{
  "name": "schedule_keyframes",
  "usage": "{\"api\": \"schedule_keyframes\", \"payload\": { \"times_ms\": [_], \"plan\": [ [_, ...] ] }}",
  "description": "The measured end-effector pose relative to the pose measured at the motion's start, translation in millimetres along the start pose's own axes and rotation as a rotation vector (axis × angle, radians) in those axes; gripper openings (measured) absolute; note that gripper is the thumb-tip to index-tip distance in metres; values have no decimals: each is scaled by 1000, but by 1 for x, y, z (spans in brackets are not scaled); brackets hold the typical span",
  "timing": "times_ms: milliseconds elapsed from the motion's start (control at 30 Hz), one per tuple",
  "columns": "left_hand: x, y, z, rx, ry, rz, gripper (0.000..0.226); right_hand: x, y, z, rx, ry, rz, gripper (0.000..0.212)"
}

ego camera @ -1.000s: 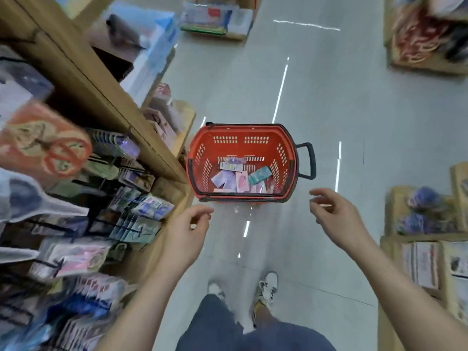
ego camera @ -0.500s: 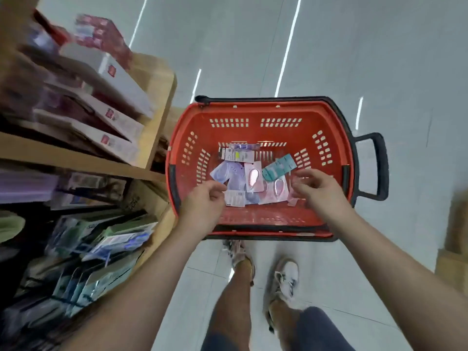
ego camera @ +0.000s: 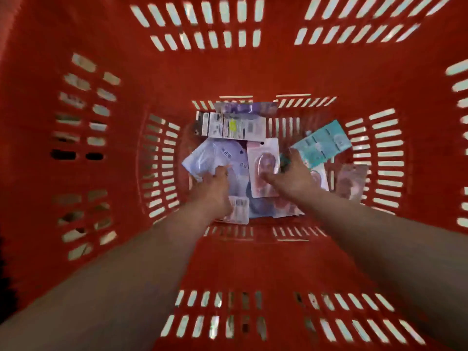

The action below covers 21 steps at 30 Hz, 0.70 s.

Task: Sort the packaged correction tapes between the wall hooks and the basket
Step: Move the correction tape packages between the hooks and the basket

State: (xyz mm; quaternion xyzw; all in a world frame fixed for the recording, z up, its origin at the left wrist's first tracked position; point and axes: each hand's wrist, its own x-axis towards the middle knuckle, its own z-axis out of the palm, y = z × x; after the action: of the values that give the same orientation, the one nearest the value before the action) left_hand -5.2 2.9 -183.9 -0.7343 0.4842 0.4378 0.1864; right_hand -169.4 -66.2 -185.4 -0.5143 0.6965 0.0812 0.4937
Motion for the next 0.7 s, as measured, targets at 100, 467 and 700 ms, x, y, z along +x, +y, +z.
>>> {"api": "schedule_keyframes", "payload": {
  "times_ms": [100, 467, 700],
  "plan": [
    [8, -1, 9, -42, 90, 16, 75, 12, -1, 23, -20, 94, -5, 77],
    [-21, -10, -49, -986, 145, -141, 21, -11, -7, -20, 202, -19, -66, 52],
    [-19, 40, -39, -1378, 199, -217, 14, -20, -13, -23, 789, -226, 100, 48]
  ]
}}
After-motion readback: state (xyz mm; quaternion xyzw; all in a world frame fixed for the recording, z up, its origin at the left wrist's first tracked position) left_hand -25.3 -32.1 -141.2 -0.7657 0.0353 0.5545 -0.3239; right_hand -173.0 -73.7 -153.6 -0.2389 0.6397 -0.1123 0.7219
